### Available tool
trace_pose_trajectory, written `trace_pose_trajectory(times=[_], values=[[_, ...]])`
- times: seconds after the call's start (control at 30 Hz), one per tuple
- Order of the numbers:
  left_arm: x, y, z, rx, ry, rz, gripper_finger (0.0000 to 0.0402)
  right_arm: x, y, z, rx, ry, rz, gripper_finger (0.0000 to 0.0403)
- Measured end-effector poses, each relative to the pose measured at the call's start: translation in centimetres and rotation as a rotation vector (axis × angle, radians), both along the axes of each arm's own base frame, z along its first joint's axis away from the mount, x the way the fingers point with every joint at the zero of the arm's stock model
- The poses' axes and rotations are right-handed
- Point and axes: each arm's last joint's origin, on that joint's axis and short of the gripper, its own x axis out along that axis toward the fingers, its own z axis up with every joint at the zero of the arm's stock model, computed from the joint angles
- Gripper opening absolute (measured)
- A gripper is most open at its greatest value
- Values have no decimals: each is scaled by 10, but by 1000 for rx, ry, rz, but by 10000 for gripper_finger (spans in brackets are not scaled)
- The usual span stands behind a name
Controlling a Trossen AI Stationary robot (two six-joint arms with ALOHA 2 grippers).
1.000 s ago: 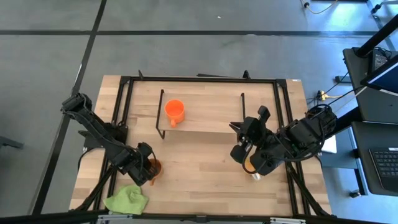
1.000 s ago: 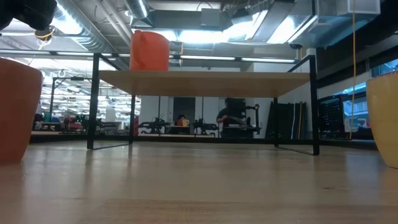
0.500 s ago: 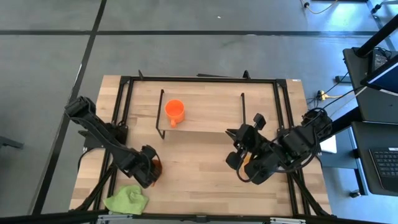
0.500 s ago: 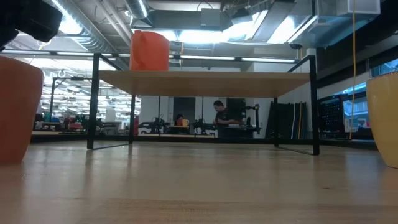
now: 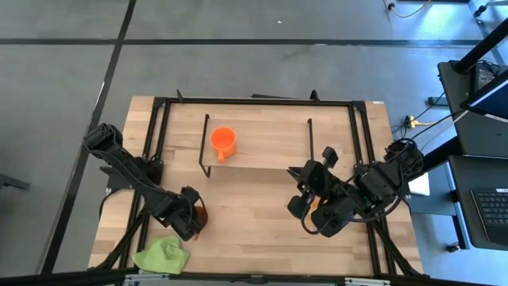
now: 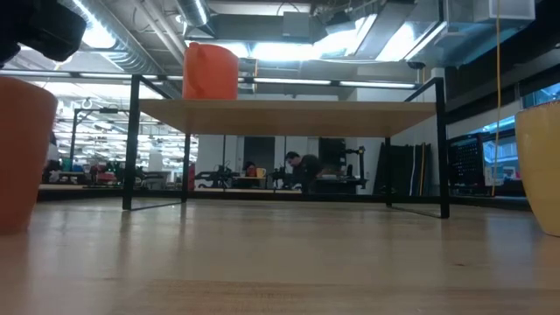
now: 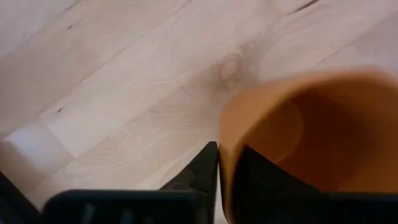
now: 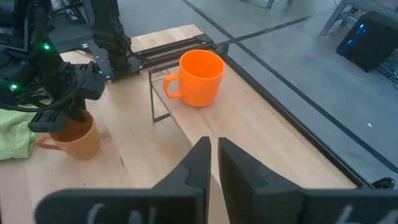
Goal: Stack small to large cups/mugs on shelf
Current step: Put the brown cup on the shelf
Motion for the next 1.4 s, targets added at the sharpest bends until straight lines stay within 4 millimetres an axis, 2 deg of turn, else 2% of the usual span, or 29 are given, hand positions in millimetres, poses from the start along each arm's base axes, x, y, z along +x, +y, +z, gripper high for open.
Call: trace_pose_trajectory(times=[0.1, 0.3, 0.43, 0.53, 0.63, 0.77, 0.93, 1.07, 1.17, 1.4], values=[[1, -1, 0, -10, -9, 6, 16, -1, 0, 0, -7, 10, 1, 33], [2, -3, 2, -29, -20, 30, 22, -3, -2, -3, -13, 33, -6, 33], [9, -4, 14, -47, -40, 37, 16, -2, -2, -3, -22, 43, 4, 33], [14, -2, 30, -21, -60, 49, 16, -1, 0, -10, -38, 67, 3, 33], [22, 0, 52, -16, -83, 45, 16, 1, 5, -28, -51, 112, -4, 33], [31, 5, 88, -3, -123, 22, 16, 1, 14, -68, -21, 204, -48, 33], [43, 21, 134, 41, -218, 9, 16, -17, 21, -108, 38, 185, -171, 33], [63, 41, 160, 76, -265, -8, 16, -39, 29, -117, 126, 73, -246, 33], [86, 58, 175, 103, -284, -42, 16, -51, 36, -120, 171, -2, -270, 33], [143, 100, 201, 193, -300, -130, 16, -59, 43, -121, 209, -44, -272, 33]])
